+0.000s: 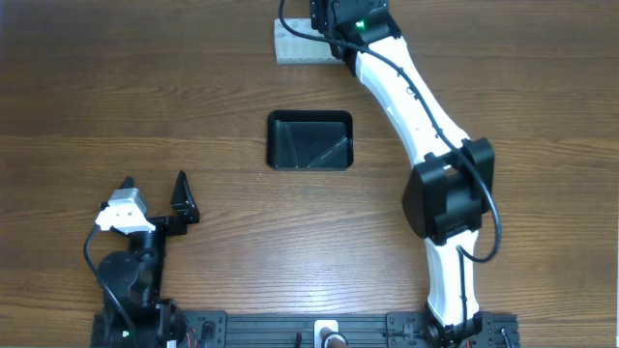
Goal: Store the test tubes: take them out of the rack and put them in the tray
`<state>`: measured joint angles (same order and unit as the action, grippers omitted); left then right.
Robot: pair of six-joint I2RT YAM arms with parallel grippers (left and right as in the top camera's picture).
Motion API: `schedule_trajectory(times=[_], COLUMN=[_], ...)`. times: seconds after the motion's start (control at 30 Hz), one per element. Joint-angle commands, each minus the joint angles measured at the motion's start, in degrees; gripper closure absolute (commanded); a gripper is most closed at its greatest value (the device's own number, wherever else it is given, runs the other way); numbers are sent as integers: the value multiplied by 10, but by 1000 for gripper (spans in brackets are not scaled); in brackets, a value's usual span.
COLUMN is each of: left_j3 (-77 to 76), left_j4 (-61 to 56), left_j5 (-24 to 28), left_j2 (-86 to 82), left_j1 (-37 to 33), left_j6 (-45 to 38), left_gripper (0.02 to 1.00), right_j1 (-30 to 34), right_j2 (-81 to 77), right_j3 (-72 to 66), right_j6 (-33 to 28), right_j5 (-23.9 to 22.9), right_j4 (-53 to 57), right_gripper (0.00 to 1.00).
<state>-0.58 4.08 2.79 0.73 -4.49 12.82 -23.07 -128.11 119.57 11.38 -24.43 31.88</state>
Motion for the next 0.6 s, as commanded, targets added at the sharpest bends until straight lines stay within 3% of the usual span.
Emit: schedule_trajectory(times=[0.03,0.33,0.6], left_j3=[2,2,2], left_j4=[3,3,3], left_j5=[-3,-3,-3], left_j2=[-3,-3,-3], left_j1=[-3,-3,-3], left_j6=[-9,-9,-9], left_gripper=[20,20,20], right_j1=[-1,-2,-2], right_j2=[-43,-90,-122], right_j3=[5,5,5], right_j6=[-55,-93,-93], right_j5=[-9,-9,-9], right_j4=[-36,-135,-180], right_gripper=[102,97,174])
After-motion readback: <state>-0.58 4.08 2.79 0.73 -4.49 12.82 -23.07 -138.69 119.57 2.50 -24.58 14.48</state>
